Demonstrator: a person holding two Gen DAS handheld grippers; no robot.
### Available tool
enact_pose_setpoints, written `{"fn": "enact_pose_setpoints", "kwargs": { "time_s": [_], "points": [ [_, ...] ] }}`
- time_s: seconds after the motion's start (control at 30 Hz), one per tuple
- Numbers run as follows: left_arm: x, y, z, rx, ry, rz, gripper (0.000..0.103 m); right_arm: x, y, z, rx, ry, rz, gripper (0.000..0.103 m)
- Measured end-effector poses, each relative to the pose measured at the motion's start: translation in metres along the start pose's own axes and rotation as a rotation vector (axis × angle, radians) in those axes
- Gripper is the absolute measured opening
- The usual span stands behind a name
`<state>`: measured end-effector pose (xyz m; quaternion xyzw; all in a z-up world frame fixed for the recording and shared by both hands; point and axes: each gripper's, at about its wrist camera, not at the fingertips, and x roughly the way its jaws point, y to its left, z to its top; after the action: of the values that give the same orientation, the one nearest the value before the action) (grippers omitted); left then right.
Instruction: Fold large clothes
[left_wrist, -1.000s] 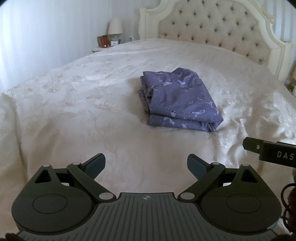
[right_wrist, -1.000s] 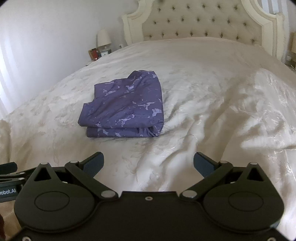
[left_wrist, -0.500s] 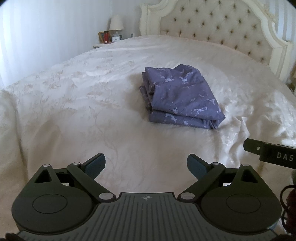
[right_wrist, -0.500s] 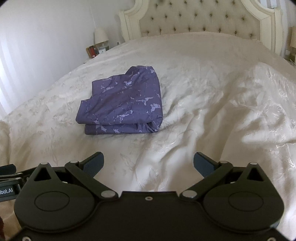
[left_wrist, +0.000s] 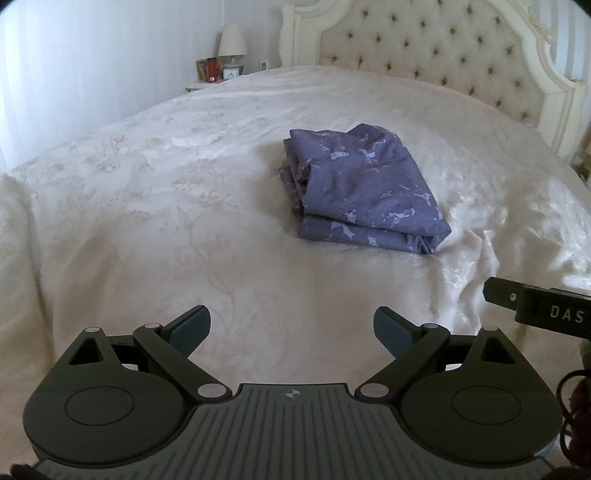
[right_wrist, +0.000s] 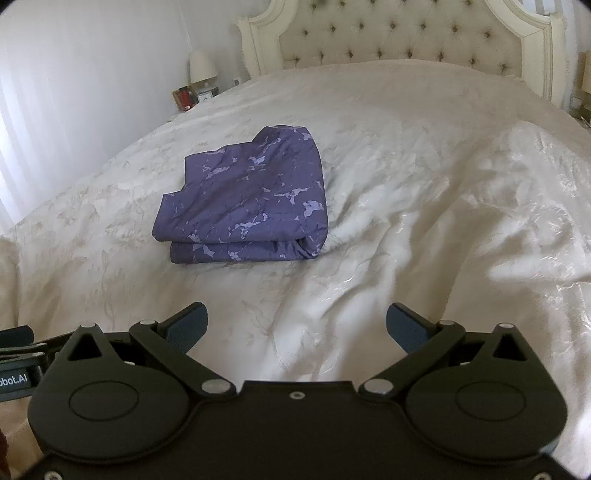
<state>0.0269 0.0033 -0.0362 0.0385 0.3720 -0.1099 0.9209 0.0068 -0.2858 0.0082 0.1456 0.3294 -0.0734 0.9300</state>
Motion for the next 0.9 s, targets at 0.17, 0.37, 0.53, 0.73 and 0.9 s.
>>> {"fn": "enact_pose_setpoints", "kwargs": {
  "time_s": [0.17,0.37,0.53,0.73,0.9],
  "points": [
    [0.0008,0.0006,-0.0002,0.002,0.001,-0.001,0.096,0.0011,0.0005,-0.0009,0.000,0.004,0.002,0.102],
    [0.0008,0.0005,-0.0003,0.000,0.002,0.001,0.096,0.0028,0.0014,-0.0021,0.004,0.011,0.006,0.102],
    [0.0041,0.0030,-0.0026,-0.004,0.009,0.001,0.096,0.0046,0.0007,-0.0031,0.011,0.021,0.010,0.102],
    [0.0048,0.0049,-0.0038,-0.004,0.012,0.003,0.096,0.0053,0.0015,-0.0046,0.015,0.027,0.013,0.102],
    [0.0054,0.0058,-0.0041,0.002,0.011,0.011,0.096,0.0049,0.0022,-0.0053,0.015,0.028,0.013,0.102]
  ]
}}
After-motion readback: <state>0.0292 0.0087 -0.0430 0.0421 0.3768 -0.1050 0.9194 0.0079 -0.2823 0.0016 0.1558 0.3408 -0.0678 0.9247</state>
